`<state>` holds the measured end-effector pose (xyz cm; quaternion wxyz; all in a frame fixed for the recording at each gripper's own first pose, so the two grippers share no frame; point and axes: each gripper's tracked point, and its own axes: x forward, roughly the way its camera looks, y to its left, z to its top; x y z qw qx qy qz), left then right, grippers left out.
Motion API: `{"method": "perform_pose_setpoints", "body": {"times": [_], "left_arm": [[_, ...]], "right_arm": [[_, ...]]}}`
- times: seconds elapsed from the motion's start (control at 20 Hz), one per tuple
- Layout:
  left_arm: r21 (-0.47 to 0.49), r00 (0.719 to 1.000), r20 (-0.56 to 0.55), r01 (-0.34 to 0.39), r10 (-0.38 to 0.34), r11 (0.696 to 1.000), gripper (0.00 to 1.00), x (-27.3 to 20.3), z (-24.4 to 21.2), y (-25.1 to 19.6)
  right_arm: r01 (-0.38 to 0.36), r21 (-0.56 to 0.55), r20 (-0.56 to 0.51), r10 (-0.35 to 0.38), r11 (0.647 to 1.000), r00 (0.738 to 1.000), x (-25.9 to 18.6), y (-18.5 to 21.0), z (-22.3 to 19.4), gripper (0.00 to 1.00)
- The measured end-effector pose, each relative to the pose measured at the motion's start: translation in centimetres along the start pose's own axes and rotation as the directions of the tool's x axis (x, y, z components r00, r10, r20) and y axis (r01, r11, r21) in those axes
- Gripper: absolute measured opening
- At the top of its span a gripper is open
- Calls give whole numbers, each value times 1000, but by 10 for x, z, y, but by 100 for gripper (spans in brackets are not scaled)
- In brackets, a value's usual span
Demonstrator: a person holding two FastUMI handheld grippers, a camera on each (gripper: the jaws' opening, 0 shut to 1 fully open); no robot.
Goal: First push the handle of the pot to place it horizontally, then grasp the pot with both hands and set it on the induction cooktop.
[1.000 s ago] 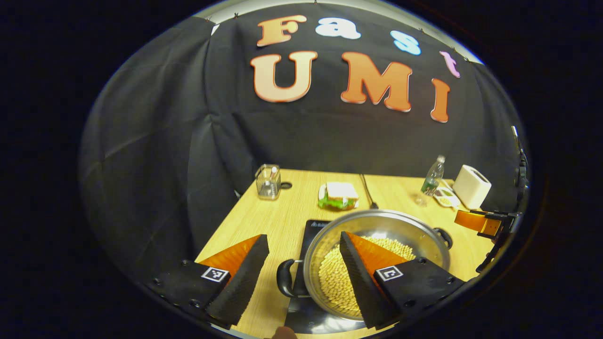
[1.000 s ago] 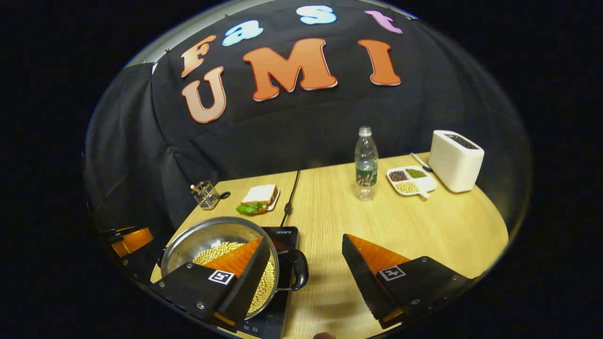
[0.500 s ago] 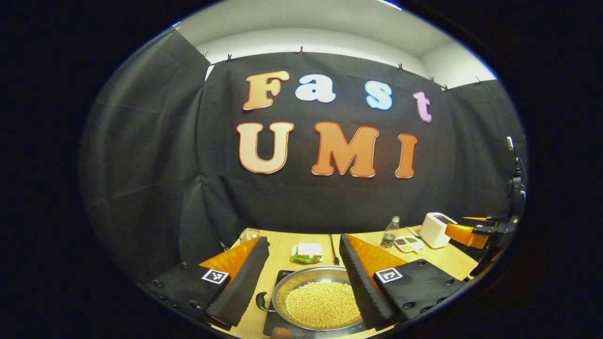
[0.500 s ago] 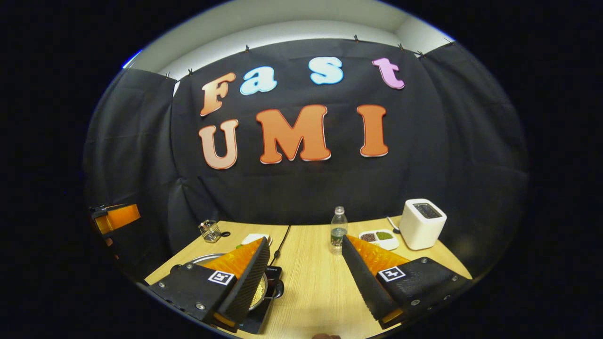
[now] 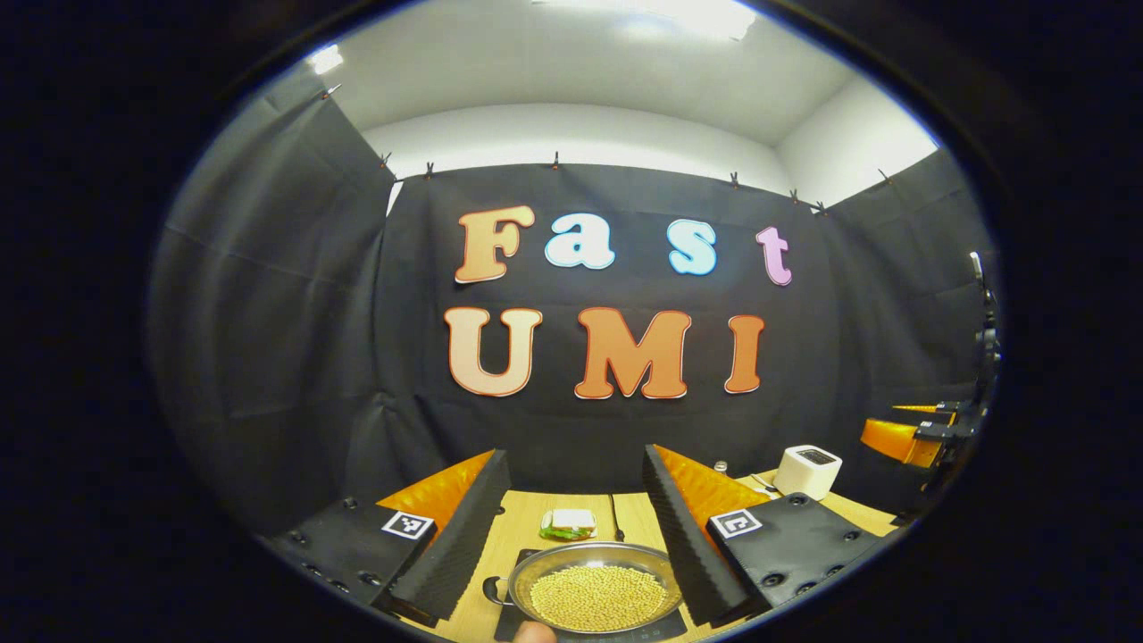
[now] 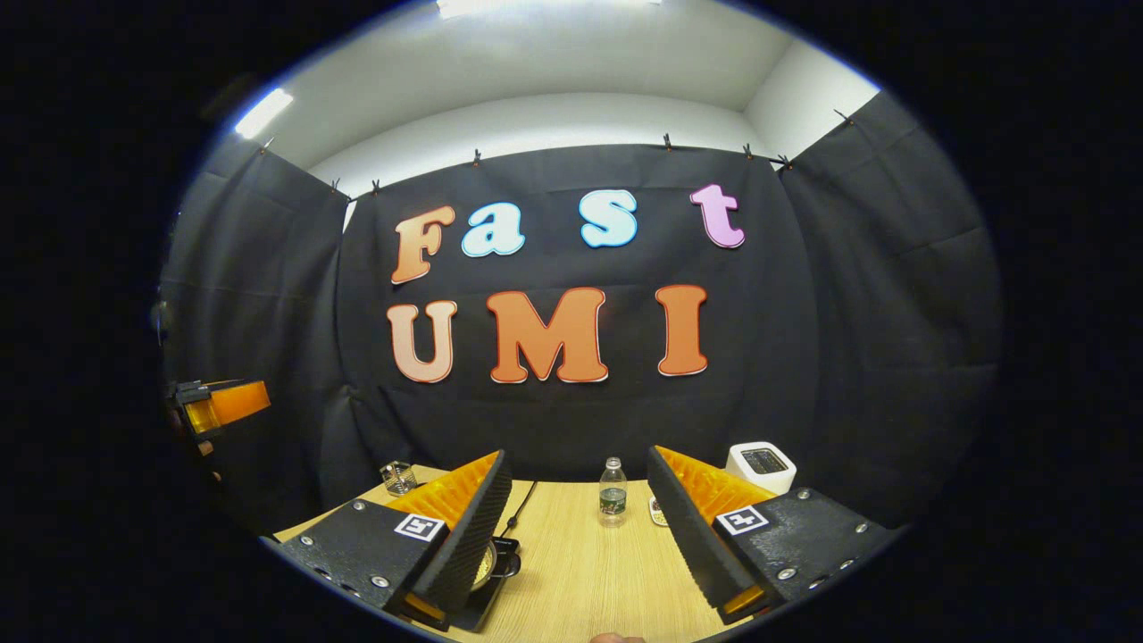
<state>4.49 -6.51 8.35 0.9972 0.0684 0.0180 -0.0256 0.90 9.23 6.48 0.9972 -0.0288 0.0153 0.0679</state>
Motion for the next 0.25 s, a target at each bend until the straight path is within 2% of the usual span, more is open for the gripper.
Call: {"method": "perform_pose_setpoints", "body": {"times": [0.1, 0.15, 0.2, 0.25], "left_arm": [[-9, 1000, -2, 27, -27, 1000, 97, -8, 0, -13], [-12, 999, -5, 33, -33, 999, 97, -12, -1, -19], [-15, 999, -10, 38, -38, 999, 97, -12, -3, -23], [-24, 999, -16, 47, -47, 999, 97, -14, -5, -29]], "right_arm": [[1, -9, 5, -1, 1000, 1000, -9, -5, 0, 95], [4, -13, 4, -4, 1000, 1000, -12, -8, -1, 100], [8, -13, -2, -8, 1000, 1000, -13, -11, -4, 95], [8, -12, -9, -8, 1000, 1000, -15, -14, -7, 95]]}}
